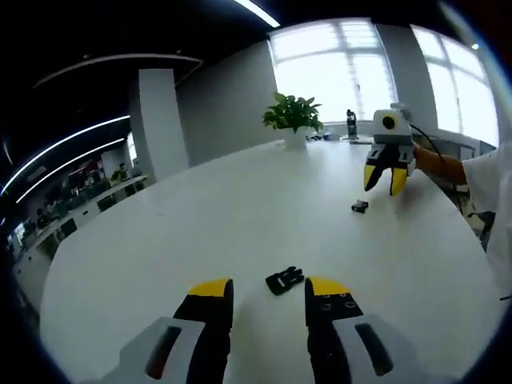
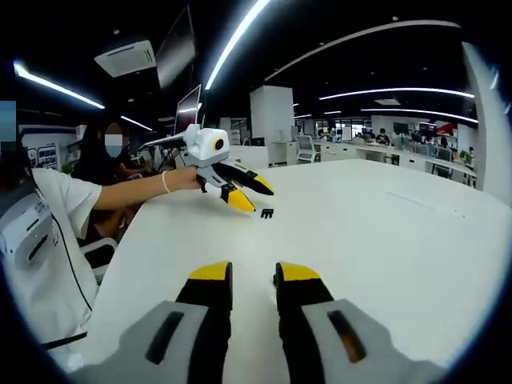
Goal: Snap the two parts of the plastic buckle together until the buckle closes and remains connected.
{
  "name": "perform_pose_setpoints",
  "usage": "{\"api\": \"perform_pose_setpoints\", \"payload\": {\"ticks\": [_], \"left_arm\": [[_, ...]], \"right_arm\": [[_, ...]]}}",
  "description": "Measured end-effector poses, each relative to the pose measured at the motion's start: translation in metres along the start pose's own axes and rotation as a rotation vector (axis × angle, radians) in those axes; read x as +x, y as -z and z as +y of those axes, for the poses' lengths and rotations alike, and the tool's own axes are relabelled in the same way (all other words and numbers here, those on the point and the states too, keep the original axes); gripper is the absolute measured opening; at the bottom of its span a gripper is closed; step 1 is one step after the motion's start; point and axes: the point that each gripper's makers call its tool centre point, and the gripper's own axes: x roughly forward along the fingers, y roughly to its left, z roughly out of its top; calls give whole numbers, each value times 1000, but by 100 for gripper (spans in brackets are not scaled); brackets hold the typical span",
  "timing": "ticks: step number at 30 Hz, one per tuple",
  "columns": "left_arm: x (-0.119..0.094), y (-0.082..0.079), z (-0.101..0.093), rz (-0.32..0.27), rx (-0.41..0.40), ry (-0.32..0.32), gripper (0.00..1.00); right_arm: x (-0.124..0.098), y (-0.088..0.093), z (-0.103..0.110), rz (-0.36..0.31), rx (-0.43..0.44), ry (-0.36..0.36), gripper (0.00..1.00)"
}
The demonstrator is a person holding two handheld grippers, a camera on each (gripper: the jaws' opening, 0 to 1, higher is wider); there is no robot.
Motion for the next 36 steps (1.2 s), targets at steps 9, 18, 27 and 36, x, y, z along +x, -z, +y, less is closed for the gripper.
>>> {"api": "perform_pose_setpoints", "payload": {"ticks": [9,18,27,36], "left_arm": [[6,-4,1,-3,11,58,35],[12,2,-5,30,45,74,35],[13,1,-9,25,28,106,31],[12,2,-16,25,24,131,24]], "right_arm": [[-1,-2,1,-9,2,0,21],[-1,-1,3,-12,4,1,20],[-1,-2,3,-14,4,1,20],[-1,4,4,-7,13,3,20]]}}
